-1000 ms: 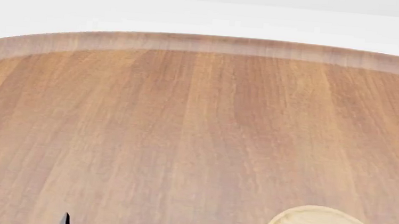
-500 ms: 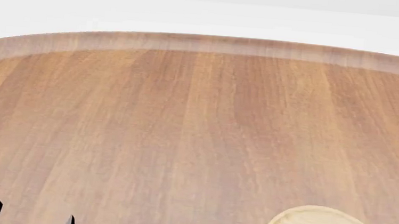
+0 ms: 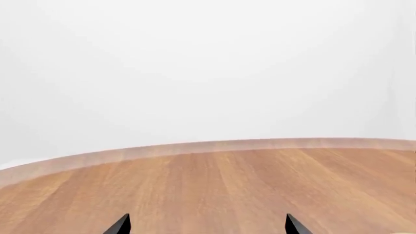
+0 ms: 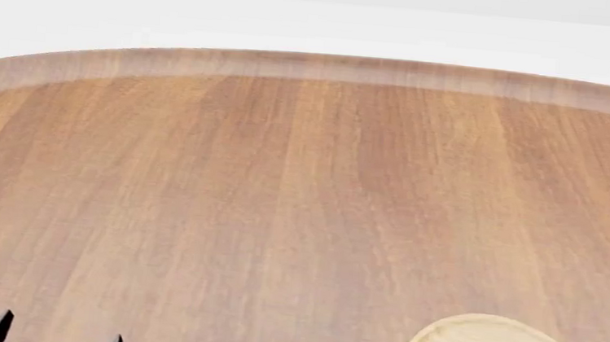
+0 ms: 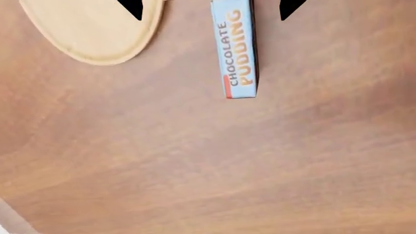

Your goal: Put the chocolate pudding to the left of the plate.

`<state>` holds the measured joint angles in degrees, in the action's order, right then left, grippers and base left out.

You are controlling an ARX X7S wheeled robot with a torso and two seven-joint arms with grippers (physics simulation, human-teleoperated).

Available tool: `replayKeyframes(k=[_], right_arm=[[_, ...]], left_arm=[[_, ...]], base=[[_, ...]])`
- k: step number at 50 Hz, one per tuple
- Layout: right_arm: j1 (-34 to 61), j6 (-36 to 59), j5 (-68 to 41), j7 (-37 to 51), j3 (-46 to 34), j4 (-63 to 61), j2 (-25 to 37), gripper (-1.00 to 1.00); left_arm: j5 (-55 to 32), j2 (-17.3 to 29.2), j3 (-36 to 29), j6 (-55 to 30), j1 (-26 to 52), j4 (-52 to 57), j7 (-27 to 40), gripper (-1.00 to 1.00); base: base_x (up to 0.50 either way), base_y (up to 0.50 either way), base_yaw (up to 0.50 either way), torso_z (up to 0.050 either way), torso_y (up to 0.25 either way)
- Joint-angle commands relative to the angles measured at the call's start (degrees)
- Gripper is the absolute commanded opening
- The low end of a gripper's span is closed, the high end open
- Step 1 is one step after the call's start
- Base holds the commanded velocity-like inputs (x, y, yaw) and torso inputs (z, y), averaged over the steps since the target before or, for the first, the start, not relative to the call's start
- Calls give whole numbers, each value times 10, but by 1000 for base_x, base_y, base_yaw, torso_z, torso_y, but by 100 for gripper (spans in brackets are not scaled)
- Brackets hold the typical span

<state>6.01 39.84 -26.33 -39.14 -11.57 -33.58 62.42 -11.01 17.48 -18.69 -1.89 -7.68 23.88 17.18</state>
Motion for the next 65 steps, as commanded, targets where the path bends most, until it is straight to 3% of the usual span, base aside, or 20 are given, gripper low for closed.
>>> replayKeyframes(k=[1, 65], right_arm=[[25, -29, 38, -16, -56, 46, -42, 100], [-14, -167, 90, -16, -110, 227, -125, 100]], left_arm=[[3, 1, -7, 3, 2, -6, 0, 100], [-1, 8, -22, 16, 6, -18, 7, 100]], base=[[0, 0, 0, 0, 0], [0, 0, 0, 0, 0]])
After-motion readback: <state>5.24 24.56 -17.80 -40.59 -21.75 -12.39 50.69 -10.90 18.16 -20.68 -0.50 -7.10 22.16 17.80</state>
